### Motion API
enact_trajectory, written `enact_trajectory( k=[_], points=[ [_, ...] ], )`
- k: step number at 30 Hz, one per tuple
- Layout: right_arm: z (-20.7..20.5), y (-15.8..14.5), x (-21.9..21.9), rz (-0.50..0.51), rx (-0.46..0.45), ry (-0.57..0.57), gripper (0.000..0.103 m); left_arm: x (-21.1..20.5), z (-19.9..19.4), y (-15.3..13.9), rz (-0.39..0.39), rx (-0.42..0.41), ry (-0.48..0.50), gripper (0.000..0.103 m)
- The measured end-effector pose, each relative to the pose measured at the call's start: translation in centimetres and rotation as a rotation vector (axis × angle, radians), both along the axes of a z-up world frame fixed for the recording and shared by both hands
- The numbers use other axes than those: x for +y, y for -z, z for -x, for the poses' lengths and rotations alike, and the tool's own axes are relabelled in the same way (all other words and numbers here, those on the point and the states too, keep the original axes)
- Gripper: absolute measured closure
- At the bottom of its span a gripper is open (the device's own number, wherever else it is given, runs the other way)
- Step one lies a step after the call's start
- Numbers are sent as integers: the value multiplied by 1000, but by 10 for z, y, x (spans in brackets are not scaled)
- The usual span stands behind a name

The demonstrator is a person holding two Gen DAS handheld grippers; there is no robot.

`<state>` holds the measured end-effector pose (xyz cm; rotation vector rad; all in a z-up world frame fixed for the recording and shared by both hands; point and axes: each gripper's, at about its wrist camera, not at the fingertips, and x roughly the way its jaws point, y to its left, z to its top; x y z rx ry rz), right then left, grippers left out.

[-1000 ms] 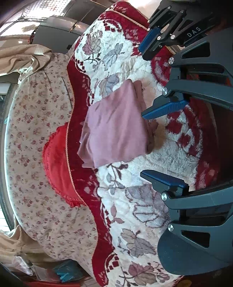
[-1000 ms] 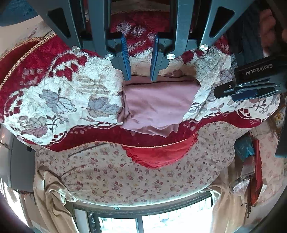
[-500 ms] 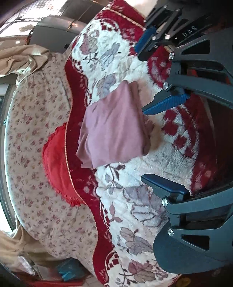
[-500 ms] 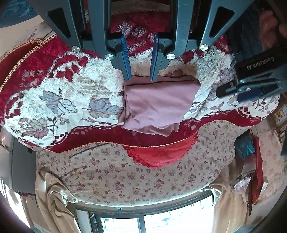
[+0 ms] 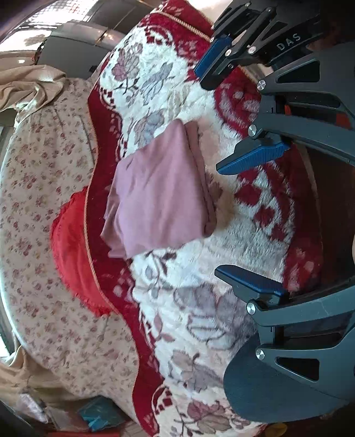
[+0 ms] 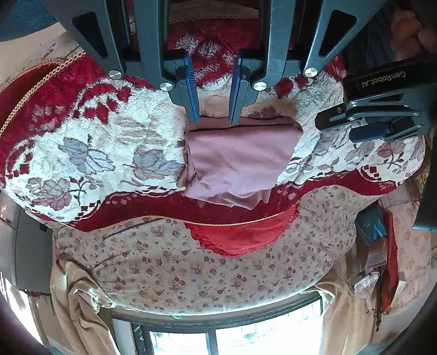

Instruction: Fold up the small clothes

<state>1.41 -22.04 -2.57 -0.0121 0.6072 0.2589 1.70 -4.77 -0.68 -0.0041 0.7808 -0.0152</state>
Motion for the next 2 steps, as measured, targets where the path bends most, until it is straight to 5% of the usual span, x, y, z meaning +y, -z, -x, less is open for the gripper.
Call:
enact_trajectory(
  k=[2],
  points=[
    [1, 0, 2, 5, -4, -6, 82, 2, 0, -1, 20, -2, 7, 34]
  ],
)
